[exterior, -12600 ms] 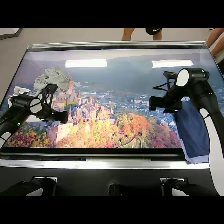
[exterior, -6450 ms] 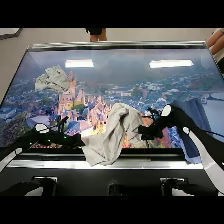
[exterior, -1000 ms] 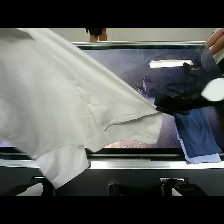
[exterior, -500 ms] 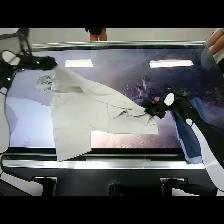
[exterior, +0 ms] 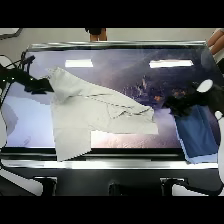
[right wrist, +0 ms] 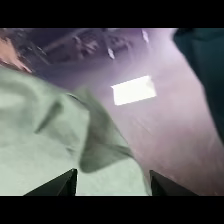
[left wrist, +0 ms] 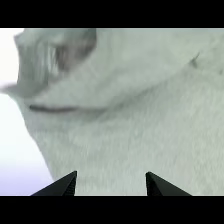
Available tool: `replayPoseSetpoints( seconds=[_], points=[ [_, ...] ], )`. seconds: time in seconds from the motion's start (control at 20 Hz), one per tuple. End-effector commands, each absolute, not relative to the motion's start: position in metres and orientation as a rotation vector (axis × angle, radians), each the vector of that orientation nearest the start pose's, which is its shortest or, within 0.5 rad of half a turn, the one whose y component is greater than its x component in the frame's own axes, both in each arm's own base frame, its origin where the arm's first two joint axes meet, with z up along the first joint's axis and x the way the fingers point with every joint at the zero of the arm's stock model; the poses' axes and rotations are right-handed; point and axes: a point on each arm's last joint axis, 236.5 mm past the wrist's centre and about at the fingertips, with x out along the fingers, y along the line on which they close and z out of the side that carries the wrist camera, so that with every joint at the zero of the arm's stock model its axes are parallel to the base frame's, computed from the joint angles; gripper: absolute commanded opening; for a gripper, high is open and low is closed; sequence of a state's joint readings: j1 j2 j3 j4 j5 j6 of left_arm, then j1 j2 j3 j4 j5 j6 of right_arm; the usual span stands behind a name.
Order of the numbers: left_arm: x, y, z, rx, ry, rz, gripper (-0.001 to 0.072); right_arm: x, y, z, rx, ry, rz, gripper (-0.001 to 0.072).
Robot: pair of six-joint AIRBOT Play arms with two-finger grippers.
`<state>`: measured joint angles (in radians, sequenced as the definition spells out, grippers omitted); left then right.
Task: Fold the shirts.
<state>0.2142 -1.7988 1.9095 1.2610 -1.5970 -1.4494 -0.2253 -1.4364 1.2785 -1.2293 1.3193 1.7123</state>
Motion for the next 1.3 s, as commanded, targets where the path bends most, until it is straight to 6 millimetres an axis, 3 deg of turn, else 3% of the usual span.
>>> replayPoseSetpoints(
  seconds=[0.0,0.1,0.15,0.3,0.6,0.8,0.85,1.05,1.2,1.25],
  points=[
    [0.391,0.043,0.011,-0.491,1.662,-0.184,0.0496,0.312,-0.03,-0.017,0.612,1.671,-0.033,0.0555],
    [0.36,0.042,-0.013,-0.53,1.689,-0.19,0.049,0.293,-0.018,-0.036,0.615,1.736,0.0,0.0557],
    [0.348,0.041,-0.025,-0.536,1.689,-0.193,0.0435,0.287,-0.01,-0.044,0.623,1.753,0.021,0.0558],
    [0.325,0.04,-0.052,-0.538,1.69,-0.211,0.0432,0.283,0.002,-0.058,0.6,1.766,0.037,0.056],
    [0.323,0.026,-0.095,-0.579,1.649,-0.17,0.0431,0.296,0.02,-0.064,0.501,1.722,0.091,0.058],
    [0.328,0.029,-0.099,-0.557,1.621,-0.171,0.0428,0.31,0.023,-0.068,0.469,1.666,0.087,0.0622],
    [0.329,0.03,-0.099,-0.556,1.616,-0.167,0.0369,0.31,0.022,-0.07,0.468,1.672,0.08,0.0622],
    [0.33,0.022,-0.105,-0.552,1.63,-0.181,0.0355,0.304,0.025,-0.087,0.492,1.735,0.077,0.0619],
    [0.33,0.016,-0.108,-0.545,1.641,-0.195,0.0077,0.306,0.03,-0.099,0.535,1.751,0.071,0.0618],
    [0.33,0.015,-0.107,-0.543,1.641,-0.197,0.0037,0.308,0.03,-0.102,0.544,1.748,0.07,0.0613]
  ],
)
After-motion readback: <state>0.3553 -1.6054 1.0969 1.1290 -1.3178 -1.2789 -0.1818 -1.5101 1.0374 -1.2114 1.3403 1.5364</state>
